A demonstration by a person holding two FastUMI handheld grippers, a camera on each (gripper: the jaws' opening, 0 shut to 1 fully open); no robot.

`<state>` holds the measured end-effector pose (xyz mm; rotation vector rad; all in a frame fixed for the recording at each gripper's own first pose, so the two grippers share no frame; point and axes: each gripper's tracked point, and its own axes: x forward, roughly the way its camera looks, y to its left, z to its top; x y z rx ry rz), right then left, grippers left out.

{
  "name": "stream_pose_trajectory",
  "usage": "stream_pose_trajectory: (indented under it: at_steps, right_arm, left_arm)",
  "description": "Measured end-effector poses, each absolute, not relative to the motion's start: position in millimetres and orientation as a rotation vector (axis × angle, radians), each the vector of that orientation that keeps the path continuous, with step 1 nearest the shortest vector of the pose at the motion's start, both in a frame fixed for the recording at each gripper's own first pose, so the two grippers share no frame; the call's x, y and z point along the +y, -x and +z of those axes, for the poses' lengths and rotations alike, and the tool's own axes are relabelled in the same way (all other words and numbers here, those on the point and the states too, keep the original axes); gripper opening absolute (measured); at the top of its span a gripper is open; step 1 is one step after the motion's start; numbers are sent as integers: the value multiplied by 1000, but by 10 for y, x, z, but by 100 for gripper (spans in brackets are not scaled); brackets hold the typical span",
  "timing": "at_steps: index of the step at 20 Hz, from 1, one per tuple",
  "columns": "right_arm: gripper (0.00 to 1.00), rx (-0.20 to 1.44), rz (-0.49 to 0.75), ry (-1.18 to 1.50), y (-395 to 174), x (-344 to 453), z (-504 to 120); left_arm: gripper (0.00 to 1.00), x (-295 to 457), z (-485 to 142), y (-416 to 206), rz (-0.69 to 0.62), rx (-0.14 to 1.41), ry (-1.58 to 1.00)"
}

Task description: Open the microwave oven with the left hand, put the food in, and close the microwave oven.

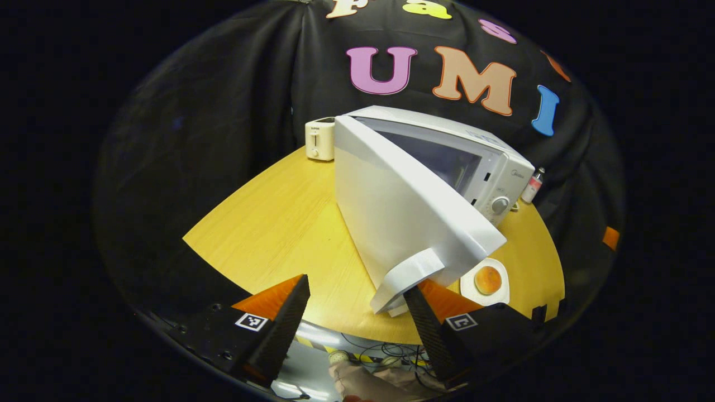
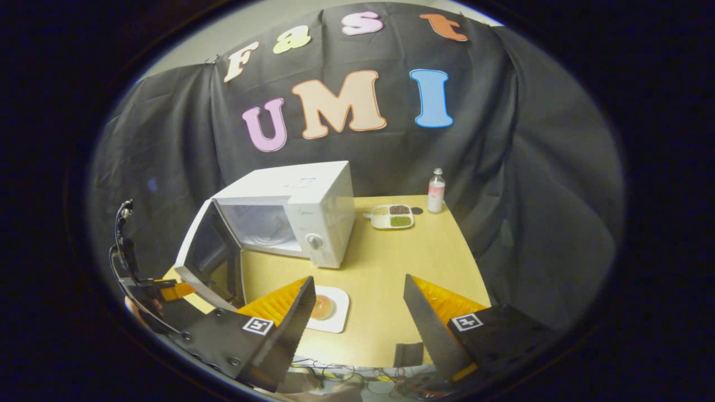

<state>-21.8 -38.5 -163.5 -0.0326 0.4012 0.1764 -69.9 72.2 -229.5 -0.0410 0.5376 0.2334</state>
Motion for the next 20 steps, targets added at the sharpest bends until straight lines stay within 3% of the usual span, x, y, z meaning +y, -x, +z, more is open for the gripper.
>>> stream_pose_trajectory:
  at_steps: [1, 2, 3, 6, 12, 13, 20]
  right_arm:
    - [93, 401, 179, 27, 218, -330, -1630]
    - [99, 400, 178, 26, 226, -283, -1633]
    - [93, 397, 174, 27, 236, -235, -1630]
    - [92, 386, 146, 25, 272, -52, -1633]
    - [93, 403, 84, -7, 462, 583, -1734]
    - [99, 406, 73, -9, 496, 688, -1761]
    - [99, 409, -6, -63, 714, 1158, -2012]
  left_arm:
    - [99, 792, -2286, 742, 240, 536, 47]
    - [99, 867, -2279, 773, 246, 535, 57]
    - [100, 942, -2283, 798, 248, 531, 67]
    - [100, 1172, -2285, 876, 236, 532, 86]
    - [100, 1769, -2253, 1036, 188, 550, 71]
    - [100, 1868, -2239, 1038, 179, 548, 73]
    - [100, 2564, -2198, 1096, 135, 551, 47]
